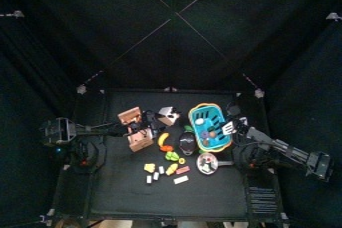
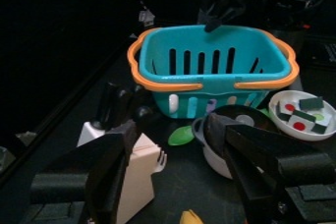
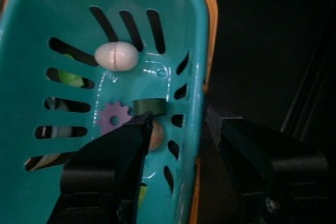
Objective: Grab basket
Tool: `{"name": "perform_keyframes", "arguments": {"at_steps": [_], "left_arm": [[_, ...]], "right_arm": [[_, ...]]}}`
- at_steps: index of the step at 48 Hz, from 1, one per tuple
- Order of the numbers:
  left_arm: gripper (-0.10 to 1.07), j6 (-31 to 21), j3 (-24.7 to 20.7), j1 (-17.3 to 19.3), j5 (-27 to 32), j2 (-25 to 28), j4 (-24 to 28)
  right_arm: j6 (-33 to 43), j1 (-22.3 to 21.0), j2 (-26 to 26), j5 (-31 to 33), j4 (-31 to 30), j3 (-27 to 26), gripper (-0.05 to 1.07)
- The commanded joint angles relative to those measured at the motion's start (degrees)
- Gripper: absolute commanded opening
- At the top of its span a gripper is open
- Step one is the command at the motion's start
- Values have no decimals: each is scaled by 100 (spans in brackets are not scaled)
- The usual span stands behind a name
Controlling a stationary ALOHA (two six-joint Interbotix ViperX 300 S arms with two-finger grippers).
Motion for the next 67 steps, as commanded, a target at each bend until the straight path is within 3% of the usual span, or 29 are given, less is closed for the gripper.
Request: {"name": "perform_keyframes", "arguments": {"at_steps": [1,10,26,33,47,60,67], "left_arm": [[95,9,-53,18,-53,-167,44],[95,0,-44,44,-53,-229,141],[95,-35,62,-26,-149,-176,123],[95,-18,202,-237,-387,-149,-18],[95,-35,501,-756,-773,-229,-281],[95,-26,615,-1125,-914,-176,-615],[95,-18,580,-1151,-923,-185,-624]], "right_arm": [[44,-229,-35,-35,-44,-62,85],[0,-589,9,-114,167,18,84],[-9,-606,220,-466,167,404,84],[-9,-606,281,-545,167,475,82],[-9,-606,299,-940,149,413,60],[18,-650,378,-1354,-9,229,60],[26,-729,519,-1521,-18,149,59]]}}
